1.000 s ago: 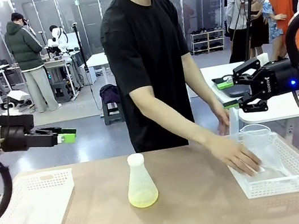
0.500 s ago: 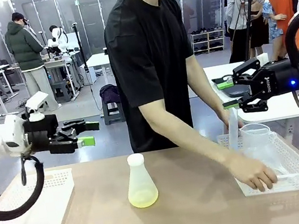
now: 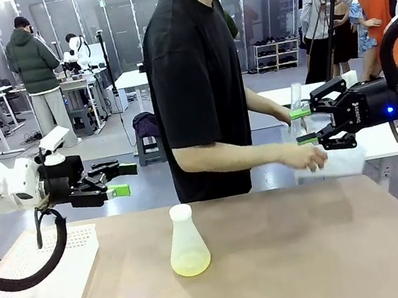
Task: Prepare the solutions needed for the experiment.
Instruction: When the human places the Big flask in the center of the table, pick up the Big flask and place it in the left Organizing basket.
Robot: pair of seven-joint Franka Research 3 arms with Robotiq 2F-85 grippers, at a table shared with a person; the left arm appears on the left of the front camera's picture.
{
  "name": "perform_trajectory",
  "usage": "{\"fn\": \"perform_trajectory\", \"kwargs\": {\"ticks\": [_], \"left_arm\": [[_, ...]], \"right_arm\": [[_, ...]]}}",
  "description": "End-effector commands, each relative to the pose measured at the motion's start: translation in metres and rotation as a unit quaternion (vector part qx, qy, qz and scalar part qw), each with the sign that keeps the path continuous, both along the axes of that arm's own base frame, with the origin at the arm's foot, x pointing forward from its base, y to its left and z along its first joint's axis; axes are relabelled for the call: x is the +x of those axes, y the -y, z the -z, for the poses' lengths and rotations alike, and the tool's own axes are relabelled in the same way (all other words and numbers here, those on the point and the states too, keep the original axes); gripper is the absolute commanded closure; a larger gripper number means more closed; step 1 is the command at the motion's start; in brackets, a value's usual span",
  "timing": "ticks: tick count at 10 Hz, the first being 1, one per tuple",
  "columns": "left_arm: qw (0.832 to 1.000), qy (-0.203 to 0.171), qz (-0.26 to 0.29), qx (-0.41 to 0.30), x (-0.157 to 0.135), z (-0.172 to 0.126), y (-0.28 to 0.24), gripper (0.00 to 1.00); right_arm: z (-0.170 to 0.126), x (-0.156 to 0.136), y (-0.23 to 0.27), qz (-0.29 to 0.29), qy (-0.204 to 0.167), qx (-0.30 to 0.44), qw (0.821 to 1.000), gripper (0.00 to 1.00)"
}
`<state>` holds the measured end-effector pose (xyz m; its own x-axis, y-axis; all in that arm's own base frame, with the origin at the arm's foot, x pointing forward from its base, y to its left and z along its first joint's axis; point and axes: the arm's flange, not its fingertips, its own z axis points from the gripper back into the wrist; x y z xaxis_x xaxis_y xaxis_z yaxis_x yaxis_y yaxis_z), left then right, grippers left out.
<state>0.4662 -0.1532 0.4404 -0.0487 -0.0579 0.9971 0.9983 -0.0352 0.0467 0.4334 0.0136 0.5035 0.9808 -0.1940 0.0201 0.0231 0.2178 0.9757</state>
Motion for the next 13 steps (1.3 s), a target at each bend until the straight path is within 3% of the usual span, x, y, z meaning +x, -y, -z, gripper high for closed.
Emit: {"fn": "perform_trajectory", "kwargs": {"ticks": [1, 2, 3, 7, 13], "left_arm": [[1.0, -0.005, -0.009, 0.012, -0.006, -0.001, 0.0, 0.0], [1.0, 0.0, 0.0, 0.0, 0.0, 0.0, 0.0, 0.0], [0.998, 0.013, -0.044, 0.036, 0.015, 0.021, 0.017, 0.0], [0.999, -0.01, -0.032, -0.031, 0.034, 0.052, 0.054, 0.0], [0.999, -0.038, 0.002, -0.019, 0.059, 0.117, 0.063, 0.0]], "right_arm": [[-0.001, -0.001, 0.0, 0.0, 0.002, 0.002, 1.0, 0.43], [-0.001, -0.001, 0.0, 0.0, 0.002, 0.002, 1.0, 0.43], [-0.001, -0.001, 0.0, 0.0, 0.002, 0.002, 1.0, 0.43], [-0.001, -0.001, 0.0, 0.0, 0.002, 0.002, 1.0, 0.43], [-0.001, -0.001, 0.0, 0.0, 0.002, 0.002, 1.0, 0.43]]}}
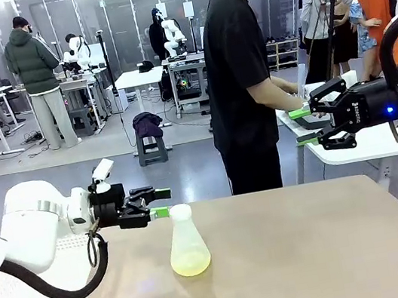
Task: Prepare the solutions needed for the experiment.
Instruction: When the human places the Big flask in the center of the table, pick up the Big flask and place it in the left Organizing basket.
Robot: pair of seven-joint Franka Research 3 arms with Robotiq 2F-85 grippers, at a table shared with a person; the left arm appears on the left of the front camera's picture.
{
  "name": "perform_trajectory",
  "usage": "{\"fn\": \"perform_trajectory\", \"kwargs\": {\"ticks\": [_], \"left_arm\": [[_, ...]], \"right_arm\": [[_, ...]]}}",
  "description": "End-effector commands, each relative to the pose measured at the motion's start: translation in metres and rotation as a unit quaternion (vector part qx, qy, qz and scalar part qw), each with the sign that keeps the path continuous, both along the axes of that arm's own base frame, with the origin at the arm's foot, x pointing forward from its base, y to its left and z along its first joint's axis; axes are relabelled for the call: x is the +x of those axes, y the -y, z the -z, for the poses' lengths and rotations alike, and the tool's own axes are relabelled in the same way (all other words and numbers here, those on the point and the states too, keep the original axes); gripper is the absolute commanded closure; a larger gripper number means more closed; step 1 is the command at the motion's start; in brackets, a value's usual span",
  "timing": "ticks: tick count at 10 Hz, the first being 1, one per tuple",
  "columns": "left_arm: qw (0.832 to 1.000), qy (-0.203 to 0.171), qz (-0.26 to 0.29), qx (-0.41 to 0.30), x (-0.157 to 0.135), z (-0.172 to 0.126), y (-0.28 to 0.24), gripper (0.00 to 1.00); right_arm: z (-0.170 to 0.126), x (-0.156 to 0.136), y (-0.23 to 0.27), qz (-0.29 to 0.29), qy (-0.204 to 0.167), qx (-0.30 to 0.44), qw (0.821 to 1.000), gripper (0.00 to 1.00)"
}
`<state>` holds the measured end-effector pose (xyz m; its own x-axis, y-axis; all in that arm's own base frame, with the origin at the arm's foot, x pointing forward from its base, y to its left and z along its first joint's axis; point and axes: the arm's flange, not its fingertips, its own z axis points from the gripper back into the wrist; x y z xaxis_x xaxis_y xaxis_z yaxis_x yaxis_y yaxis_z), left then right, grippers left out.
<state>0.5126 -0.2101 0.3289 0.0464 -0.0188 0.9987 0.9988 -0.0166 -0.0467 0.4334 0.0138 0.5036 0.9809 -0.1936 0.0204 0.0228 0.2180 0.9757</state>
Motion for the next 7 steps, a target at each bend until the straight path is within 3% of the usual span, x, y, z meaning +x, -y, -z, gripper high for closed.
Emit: {"fn": "perform_trajectory", "kwargs": {"ticks": [1, 3, 7], "left_arm": [[1.0, 0.0, -0.001, -0.001, 0.016, 0.014, 0.009, 0.0], [1.0, -0.006, 0.001, 0.0, 0.005, 0.01, 0.003, 0.0], [1.0, -0.01, -0.001, -0.002, 0.009, 0.015, 0.004, 0.0]], "right_arm": [[-0.001, 0.0, 0.0, 0.0, 0.002, 0.002, 1.0, 0.43], [-0.001, 0.0, 0.0, 0.0, 0.002, 0.002, 1.0, 0.43], [-0.001, 0.0, 0.0, 0.0, 0.002, 0.002, 1.0, 0.43]]}}
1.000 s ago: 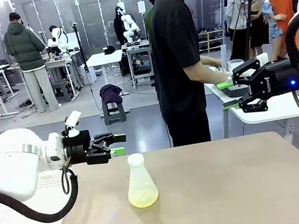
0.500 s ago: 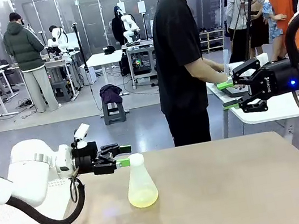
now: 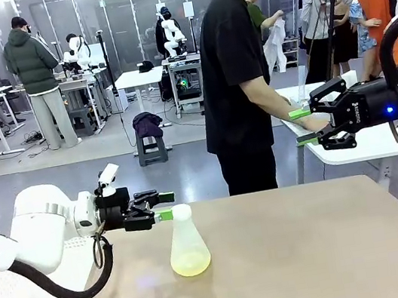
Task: Prepare the solutions needed for the experiment.
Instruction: When the human places the Big flask in the center of the table, pick up the Big flask and place it in the left Organizing basket.
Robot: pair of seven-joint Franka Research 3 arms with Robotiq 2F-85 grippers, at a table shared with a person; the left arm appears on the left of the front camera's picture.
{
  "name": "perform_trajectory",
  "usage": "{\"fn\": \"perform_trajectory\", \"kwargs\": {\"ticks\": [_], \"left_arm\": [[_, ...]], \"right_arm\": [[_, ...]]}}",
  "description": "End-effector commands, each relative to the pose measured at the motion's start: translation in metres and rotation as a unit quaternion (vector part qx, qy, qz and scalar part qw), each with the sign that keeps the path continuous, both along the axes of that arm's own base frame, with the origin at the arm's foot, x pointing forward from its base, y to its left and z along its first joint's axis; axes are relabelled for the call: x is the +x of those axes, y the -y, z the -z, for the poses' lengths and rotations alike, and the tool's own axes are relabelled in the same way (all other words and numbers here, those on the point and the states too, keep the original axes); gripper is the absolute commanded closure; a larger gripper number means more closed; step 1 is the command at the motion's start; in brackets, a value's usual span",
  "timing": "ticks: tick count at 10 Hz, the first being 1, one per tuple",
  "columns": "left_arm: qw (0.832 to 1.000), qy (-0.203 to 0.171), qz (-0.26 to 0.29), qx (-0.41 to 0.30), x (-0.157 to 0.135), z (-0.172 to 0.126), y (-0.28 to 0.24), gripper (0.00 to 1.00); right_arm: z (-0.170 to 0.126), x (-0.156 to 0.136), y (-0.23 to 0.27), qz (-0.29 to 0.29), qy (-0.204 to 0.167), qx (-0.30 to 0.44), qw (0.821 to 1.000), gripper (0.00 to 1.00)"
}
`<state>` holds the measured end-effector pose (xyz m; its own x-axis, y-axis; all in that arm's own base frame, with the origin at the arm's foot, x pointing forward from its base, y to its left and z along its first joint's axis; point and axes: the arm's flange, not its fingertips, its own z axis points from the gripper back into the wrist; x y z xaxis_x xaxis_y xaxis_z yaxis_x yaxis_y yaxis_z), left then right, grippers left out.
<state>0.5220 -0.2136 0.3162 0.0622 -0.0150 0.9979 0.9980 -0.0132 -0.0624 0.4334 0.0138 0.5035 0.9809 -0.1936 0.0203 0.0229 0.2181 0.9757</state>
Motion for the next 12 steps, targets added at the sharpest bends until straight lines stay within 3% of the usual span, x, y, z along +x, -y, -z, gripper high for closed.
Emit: {"fn": "perform_trajectory", "kwargs": {"ticks": [1, 8, 9, 12], "left_arm": [[1.0, -0.004, 0.022, -0.012, 0.004, 0.015, 0.007, 0.0], [0.999, -0.029, 0.043, -0.003, 0.015, 0.072, 0.014, 0.0], [0.999, -0.007, 0.037, -0.019, 0.014, 0.07, 0.025, 0.0], [0.999, -0.012, 0.046, -0.016, 0.017, 0.072, 0.031, 0.0]], "right_arm": [[-0.001, 0.0, 0.0, 0.0, 0.002, 0.002, 1.0, 0.43], [-0.001, 0.0, 0.0, 0.0, 0.002, 0.002, 1.0, 0.43], [-0.001, 0.0, 0.0, 0.0, 0.002, 0.002, 1.0, 0.43], [-0.001, 0.0, 0.0, 0.0, 0.002, 0.002, 1.0, 0.43]]}}
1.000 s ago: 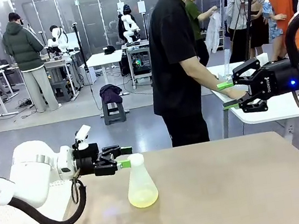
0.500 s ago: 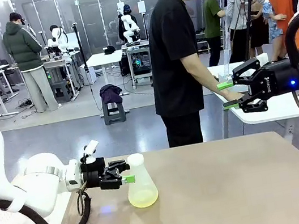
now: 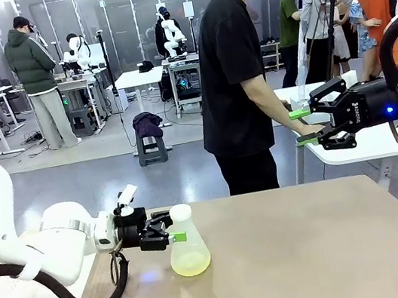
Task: Prepare the solutions needed for the experiment.
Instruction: When the human places the Big flask in the center of the table, pick up the Big flask and place it in the left Organizing basket.
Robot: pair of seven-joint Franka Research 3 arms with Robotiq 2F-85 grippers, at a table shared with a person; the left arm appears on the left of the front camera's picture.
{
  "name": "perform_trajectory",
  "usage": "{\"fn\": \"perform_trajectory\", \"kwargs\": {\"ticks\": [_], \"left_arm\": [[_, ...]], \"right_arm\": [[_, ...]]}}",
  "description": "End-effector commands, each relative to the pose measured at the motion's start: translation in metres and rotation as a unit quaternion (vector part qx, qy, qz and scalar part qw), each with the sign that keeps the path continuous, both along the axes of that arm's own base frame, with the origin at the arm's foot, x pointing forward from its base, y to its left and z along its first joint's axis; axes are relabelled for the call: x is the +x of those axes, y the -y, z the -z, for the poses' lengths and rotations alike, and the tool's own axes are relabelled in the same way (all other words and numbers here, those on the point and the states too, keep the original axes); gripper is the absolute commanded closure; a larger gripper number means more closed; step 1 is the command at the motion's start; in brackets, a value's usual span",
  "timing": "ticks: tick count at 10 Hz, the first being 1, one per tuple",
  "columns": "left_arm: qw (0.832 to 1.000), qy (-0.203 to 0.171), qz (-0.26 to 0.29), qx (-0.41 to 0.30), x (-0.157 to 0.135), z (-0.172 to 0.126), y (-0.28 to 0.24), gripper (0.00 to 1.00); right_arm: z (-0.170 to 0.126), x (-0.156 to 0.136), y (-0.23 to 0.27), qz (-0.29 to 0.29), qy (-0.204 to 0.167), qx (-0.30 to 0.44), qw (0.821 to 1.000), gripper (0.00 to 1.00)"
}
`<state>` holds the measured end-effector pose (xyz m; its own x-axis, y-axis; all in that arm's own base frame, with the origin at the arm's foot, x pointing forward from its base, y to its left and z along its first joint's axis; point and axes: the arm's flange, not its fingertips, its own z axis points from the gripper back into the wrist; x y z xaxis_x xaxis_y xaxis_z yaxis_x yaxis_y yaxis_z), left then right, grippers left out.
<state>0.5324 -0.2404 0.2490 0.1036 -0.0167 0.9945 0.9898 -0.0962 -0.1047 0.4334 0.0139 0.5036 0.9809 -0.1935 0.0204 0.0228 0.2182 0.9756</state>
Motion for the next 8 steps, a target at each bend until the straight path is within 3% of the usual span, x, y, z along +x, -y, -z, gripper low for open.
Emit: {"fn": "perform_trajectory", "kwargs": {"ticks": [1, 4, 5, 8], "left_arm": [[1.0, 0.015, 0.004, -0.018, 0.0068, 0.0033, 0.0072, 0.0], [1.0, 0.007, 0.005, -0.02, 0.0072, -0.0037, 0.0081, 0.0], [1.0, 0.004, 0.005, -0.02, 0.0069, -0.0047, 0.0074, 0.04], [1.0, -0.014, 0.01, -0.023, 0.0083, -0.0057, 0.0083, 0.34]], "right_arm": [[-0.0012, -0.0005, -0.0001, 0.0, 0.002, 0.002, 1.0, 0.43], [-0.0012, -0.0005, -0.0001, 0.0, 0.002, 0.002, 1.0, 0.43], [-0.0012, -0.0005, -0.0001, 0.0, 0.002, 0.002, 1.0, 0.43], [-0.0012, -0.0005, -0.0001, 0.0, 0.002, 0.002, 1.0, 0.43]]}}
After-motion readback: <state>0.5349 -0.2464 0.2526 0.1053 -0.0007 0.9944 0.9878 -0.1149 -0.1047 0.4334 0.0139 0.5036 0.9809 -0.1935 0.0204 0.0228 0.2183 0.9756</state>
